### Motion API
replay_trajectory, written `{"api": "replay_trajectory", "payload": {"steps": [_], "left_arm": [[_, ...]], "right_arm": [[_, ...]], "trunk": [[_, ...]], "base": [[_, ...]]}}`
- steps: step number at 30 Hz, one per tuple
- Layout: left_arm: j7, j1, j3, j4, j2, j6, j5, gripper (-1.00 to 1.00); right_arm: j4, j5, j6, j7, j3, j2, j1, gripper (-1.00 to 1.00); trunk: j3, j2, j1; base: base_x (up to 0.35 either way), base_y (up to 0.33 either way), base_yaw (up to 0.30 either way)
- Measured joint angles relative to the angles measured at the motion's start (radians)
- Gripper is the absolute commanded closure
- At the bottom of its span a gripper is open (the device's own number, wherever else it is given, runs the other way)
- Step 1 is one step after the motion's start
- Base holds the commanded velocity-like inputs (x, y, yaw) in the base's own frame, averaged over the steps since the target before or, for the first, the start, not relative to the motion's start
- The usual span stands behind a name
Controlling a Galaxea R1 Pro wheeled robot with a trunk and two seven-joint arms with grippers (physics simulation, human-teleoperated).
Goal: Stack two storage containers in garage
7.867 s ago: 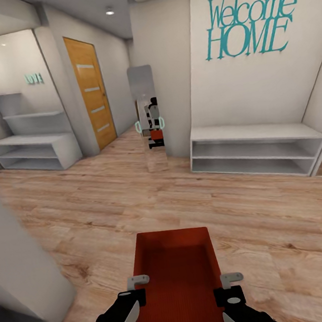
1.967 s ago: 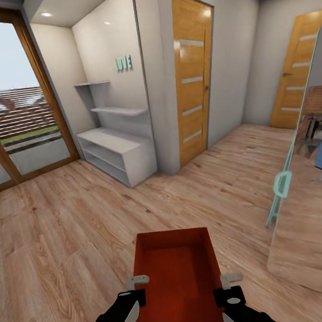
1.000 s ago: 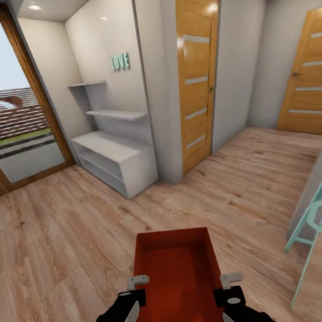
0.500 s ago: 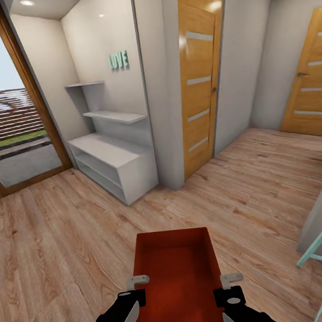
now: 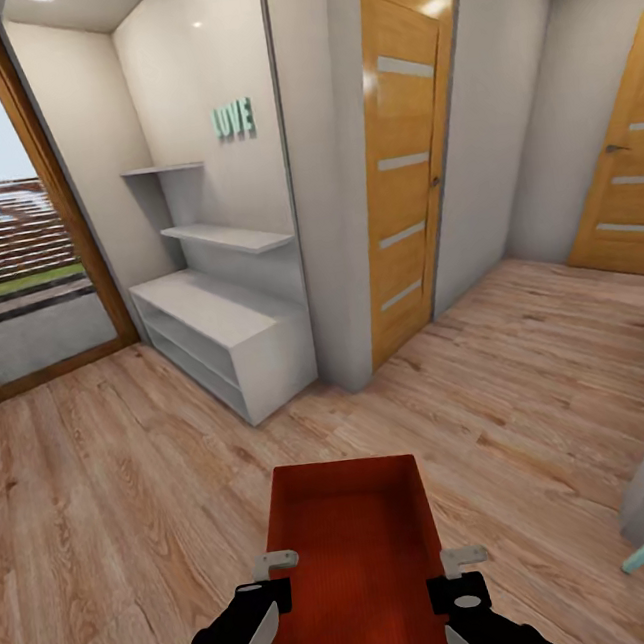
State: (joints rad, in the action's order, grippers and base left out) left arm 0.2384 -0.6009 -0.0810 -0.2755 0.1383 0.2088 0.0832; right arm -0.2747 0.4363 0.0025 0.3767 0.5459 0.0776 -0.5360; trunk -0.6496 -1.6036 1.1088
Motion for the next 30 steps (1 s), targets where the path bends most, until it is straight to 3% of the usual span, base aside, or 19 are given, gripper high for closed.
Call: {"api": "replay_trajectory", "payload": {"steps": [7, 30], "left_arm": [[0.000, 0.000, -0.001, 0.000, 0.000, 0.000, 0.001, 1.00], [0.000, 0.000, -0.001, 0.001, 0.000, 0.000, 0.001, 1.00]], "right_arm": [[0.000, 0.000, 0.000, 0.000, 0.000, 0.000, 0.000, 1.00], [0.000, 0.001, 0.000, 0.000, 0.000, 0.000, 0.000, 1.00]], "trunk": [[0.000, 0.000, 0.000], [0.000, 0.000, 0.000]], "base": [[0.322, 0.000, -0.089], [0.322, 0.000, -0.284]]}}
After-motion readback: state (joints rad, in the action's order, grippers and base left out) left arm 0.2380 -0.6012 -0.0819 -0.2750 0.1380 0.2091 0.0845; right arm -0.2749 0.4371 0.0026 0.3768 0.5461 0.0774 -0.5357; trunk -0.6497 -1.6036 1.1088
